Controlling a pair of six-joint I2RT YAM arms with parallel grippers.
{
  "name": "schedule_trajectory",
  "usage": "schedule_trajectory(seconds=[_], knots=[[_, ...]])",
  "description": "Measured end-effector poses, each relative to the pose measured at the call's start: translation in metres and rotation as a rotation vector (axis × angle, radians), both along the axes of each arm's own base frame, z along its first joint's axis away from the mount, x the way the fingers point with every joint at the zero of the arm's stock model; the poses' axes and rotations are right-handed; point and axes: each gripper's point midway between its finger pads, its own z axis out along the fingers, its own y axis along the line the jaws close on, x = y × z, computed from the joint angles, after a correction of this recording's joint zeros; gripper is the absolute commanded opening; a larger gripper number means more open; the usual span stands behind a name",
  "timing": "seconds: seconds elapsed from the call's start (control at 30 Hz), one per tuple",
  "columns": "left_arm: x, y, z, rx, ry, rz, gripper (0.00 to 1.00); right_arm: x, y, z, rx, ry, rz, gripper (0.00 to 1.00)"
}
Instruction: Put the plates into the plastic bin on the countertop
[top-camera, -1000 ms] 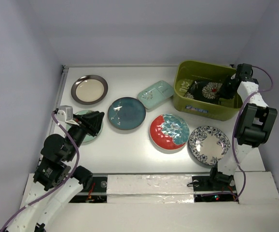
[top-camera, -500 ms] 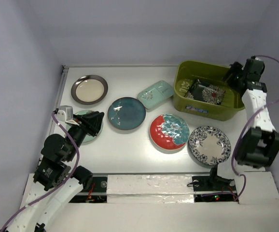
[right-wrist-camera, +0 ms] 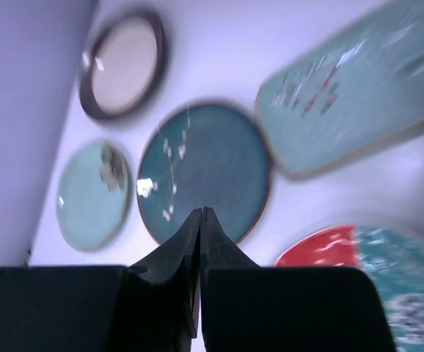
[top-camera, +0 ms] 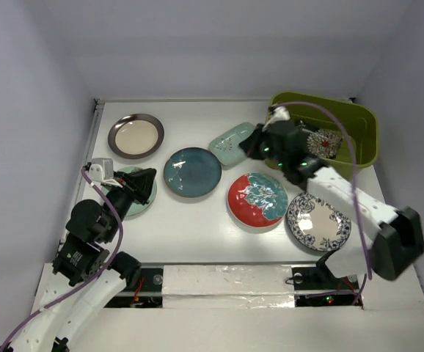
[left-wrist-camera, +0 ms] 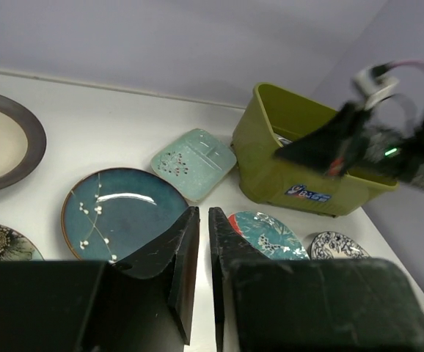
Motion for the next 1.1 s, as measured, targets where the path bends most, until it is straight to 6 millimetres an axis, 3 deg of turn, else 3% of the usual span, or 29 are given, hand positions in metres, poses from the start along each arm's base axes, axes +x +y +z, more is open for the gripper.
schedule_trajectory(seconds=[0.1, 0.17, 0.2, 0.23, 0.3, 0.4, 0.57, 0.67, 0.9, 1.1], knots=[[0.001, 0.001, -0.001, 0.001, 0.004, 0.008, 0.07, -0.008, 0.053, -0.064, -0.045, 0.128, 0.064, 0.15], [0.002, 0.002, -0.002, 0.003, 0.007, 0.014, 0.08, -0.013, 0.077, -0.106, -0.079, 0.206, 0.084, 0.28], [0.002, 0.002, -0.002, 0.004, 0.008, 0.016, 0.08, -0.014, 0.083, -0.123, -0.092, 0.237, 0.083, 0.33], [0.002, 0.002, -0.003, 0.005, 0.010, 0.019, 0.09, -0.015, 0.086, -0.140, -0.108, 0.267, 0.073, 0.46], [0.003, 0.003, -0.003, 0.006, 0.013, 0.021, 0.11, -0.011, 0.085, -0.165, -0.134, 0.311, 0.028, 0.49], [0.004, 0.002, -0.004, 0.007, 0.015, 0.022, 0.12, 0.001, 0.083, -0.176, -0.148, 0.319, -0.033, 0.53], [0.004, 0.002, -0.005, 0.010, 0.019, 0.022, 0.14, 0.024, 0.088, -0.168, -0.123, 0.295, -0.098, 0.53], [0.005, 0.002, -0.005, 0.010, 0.019, 0.022, 0.14, 0.025, 0.089, -0.178, -0.126, 0.313, -0.112, 0.53], [0.005, 0.002, -0.005, 0.010, 0.019, 0.023, 0.14, 0.020, 0.085, -0.225, -0.180, 0.402, -0.137, 0.52], [0.005, 0.002, -0.005, 0.010, 0.019, 0.023, 0.15, 0.019, 0.095, -0.230, -0.140, 0.419, -0.110, 0.45]])
